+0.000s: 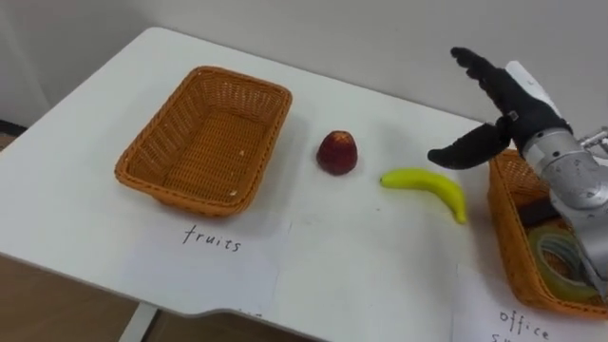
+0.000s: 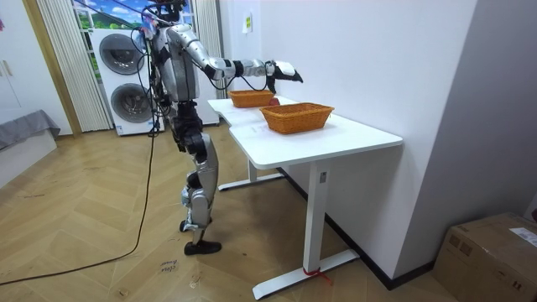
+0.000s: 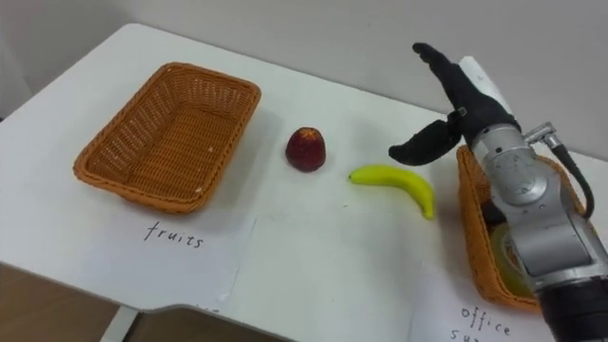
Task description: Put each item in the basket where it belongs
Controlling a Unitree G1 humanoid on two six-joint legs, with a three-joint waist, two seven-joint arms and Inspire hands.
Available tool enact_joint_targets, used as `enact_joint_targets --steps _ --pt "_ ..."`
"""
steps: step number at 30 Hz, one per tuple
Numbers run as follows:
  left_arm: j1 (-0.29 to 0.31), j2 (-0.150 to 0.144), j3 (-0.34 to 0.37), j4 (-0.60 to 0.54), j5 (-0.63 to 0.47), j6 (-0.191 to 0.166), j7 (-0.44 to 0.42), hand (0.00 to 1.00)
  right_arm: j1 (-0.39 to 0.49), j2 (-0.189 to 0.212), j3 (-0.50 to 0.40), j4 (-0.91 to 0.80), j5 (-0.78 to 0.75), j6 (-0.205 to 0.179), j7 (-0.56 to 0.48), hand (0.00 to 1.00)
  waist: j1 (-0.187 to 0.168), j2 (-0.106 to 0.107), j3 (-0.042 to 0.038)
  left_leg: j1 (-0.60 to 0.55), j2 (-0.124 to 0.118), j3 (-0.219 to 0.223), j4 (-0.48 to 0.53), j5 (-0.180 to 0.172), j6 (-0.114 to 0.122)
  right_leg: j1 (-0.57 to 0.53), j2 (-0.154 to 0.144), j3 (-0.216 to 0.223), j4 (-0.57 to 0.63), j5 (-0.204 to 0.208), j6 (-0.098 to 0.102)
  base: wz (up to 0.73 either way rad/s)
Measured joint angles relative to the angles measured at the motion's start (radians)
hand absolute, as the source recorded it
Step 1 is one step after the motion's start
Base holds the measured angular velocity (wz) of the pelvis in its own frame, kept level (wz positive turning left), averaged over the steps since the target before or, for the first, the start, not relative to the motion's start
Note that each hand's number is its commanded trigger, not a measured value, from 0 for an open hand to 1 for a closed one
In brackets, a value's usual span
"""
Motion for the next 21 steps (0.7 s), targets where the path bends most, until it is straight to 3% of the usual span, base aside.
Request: enact_joint_targets --steps 2,4,5,6,8,13,15,21 --pt "-0.007 0.002 -0.017 0.001 0.000 0.000 0.001 0.00 -0.012 0.000 0.015 0.040 -0.009 0.000 -0.001 0.00 0.000 0.005 0.0017 -0.004 0.000 0.005 -0.001 0.000 0.001 -0.004 -0.001 0.002 0.000 0.001 -0.001 -0.09" --pt "-0.016 0.006 -0.035 0.001 0.000 -0.001 0.002 0.00 -0.012 0.000 0.043 0.072 -0.047 -0.002 0.000 0.00 0.000 0.013 -0.0043 -0.016 0.001 0.012 0.002 0.001 0.001 -0.019 -0.001 0.007 0.003 0.003 -0.003 -0.10" --pt "-0.017 0.006 -0.038 0.001 0.000 -0.001 0.002 0.00 -0.012 0.000 0.048 0.077 -0.053 -0.002 0.000 0.00 -0.001 0.018 -0.0018 -0.019 0.001 0.014 0.001 0.001 0.001 -0.024 -0.001 0.009 0.004 0.003 -0.003 -0.15" --pt "-0.024 0.006 -0.044 0.001 0.000 -0.002 0.002 0.00 -0.013 0.000 0.050 0.090 -0.059 -0.010 0.000 0.00 0.002 0.020 -0.0060 -0.028 0.003 0.025 0.002 0.001 0.002 -0.044 -0.001 0.020 0.013 0.003 -0.004 -0.20" --pt "-0.029 0.007 -0.051 0.003 -0.010 -0.007 0.001 0.00 -0.021 0.000 0.055 0.101 -0.057 -0.014 0.000 0.00 0.005 0.025 -0.0050 -0.047 0.003 0.032 0.006 0.006 0.002 -0.070 -0.003 0.021 0.023 0.004 -0.006 -0.19" --pt "-0.066 0.010 -0.073 0.003 -0.012 -0.009 0.000 0.00 -0.108 0.001 0.122 0.215 -0.056 -0.024 -0.002 0.00 0.006 0.033 0.0001 -0.080 0.004 0.045 0.007 0.016 0.002 -0.117 -0.006 0.025 0.036 0.008 -0.011 -0.05" --pt "-0.079 0.010 -0.095 0.003 -0.043 -0.011 0.002 0.00 -0.155 0.001 0.150 0.286 -0.059 -0.048 -0.013 0.00 0.006 0.034 0.0045 -0.102 0.003 0.042 0.015 0.018 0.003 -0.142 -0.012 0.022 0.051 0.008 -0.011 0.03" --pt "-0.123 0.013 -0.137 0.029 -0.095 -0.030 0.002 0.00 -0.193 0.006 0.156 0.371 -0.060 -0.065 -0.026 0.00 0.028 0.034 0.0142 -0.142 -0.001 0.038 0.025 0.021 0.006 -0.175 -0.016 0.017 0.053 0.010 -0.012 0.02"
